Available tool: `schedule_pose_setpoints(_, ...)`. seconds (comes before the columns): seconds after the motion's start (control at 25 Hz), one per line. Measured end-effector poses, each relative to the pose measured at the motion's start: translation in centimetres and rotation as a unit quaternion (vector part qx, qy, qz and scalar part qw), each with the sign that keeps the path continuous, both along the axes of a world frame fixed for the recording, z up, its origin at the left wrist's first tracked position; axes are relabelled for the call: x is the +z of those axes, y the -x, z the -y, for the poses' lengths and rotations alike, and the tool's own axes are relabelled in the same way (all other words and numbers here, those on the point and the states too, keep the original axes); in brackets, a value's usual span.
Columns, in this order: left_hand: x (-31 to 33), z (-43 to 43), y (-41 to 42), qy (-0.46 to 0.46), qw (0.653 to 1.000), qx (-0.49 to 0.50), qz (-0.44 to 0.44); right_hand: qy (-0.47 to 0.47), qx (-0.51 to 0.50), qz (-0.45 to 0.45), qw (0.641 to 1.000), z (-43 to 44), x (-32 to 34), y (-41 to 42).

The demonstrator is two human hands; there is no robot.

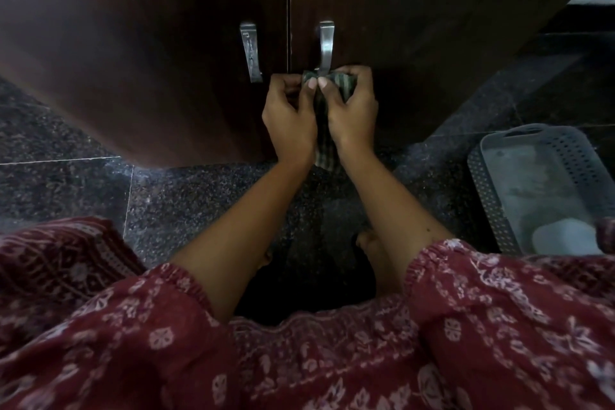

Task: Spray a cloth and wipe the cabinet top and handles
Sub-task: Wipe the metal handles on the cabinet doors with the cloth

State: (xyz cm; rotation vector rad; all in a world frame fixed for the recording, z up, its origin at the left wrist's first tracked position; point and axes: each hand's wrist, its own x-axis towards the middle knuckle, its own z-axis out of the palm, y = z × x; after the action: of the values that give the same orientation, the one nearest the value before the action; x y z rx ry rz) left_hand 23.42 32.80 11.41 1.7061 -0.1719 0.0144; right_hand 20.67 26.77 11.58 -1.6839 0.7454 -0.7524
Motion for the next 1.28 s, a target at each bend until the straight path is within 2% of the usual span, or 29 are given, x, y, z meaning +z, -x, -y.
schedule_pose_setpoints(0.44,1.3,-0.6,1.0,0.029,0.999,-0.014,0.027,0.017,0.003,0.048,0.999,-0.6,1.2,1.3)
schedule_pose_setpoints(0.8,-0.1,0.0,0.2,0.026,1.0,0.004,0.012,0.013,-0.006,0.011,1.0,-0.3,0.3,0.4)
schedule_pose_setpoints(1.08,2.4,-0.4,1.1,0.056,0.996,-0.015,0.062,0.001,-0.017,0.067,0.998,-0.9,3.2,1.1)
schedule_pose_setpoints(1.28,4.4,-0.1,0.2,0.035,0.997,-0.006,0.068,0.026,-0.014,0.032,0.999,-0.2,5.5,0.2)
